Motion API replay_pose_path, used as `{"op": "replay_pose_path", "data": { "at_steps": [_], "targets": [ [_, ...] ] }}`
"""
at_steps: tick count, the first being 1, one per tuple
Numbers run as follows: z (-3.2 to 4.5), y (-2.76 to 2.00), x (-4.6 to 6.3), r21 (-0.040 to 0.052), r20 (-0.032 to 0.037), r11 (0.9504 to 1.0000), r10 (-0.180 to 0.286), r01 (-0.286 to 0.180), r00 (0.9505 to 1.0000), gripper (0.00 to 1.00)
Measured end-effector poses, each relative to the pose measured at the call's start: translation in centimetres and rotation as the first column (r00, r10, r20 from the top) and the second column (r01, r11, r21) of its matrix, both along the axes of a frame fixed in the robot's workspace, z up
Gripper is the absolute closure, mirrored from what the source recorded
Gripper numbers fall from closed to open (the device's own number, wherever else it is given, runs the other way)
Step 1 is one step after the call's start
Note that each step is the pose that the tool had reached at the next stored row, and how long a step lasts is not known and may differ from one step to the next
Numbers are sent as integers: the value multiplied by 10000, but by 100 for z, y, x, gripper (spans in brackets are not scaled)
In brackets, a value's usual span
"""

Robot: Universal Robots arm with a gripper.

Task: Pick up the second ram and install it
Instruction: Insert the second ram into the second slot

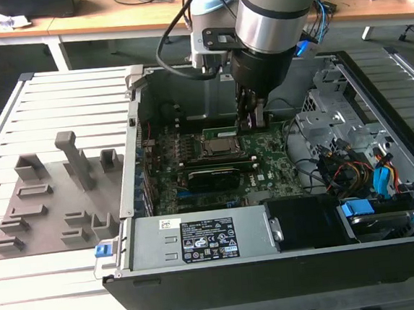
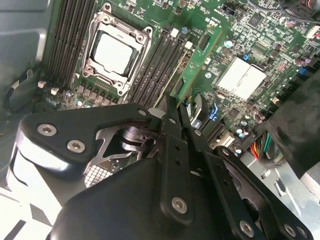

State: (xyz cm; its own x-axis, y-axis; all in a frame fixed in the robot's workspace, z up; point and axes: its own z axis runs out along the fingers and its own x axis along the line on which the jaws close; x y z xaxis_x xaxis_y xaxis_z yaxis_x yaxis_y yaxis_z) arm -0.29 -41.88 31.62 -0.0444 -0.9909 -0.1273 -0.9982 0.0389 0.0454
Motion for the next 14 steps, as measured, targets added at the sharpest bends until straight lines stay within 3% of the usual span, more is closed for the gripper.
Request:
{"op": "replay_pose_path", "data": {
  "at_steps": [10, 14],
  "targets": [
    [-80, 2, -1, -1, 0, 10000, -1, 1, 10000, 86],
    [-117, 25, -40, -1, 0, 10000, -9, 9, 10000, 86]
  ]
}}
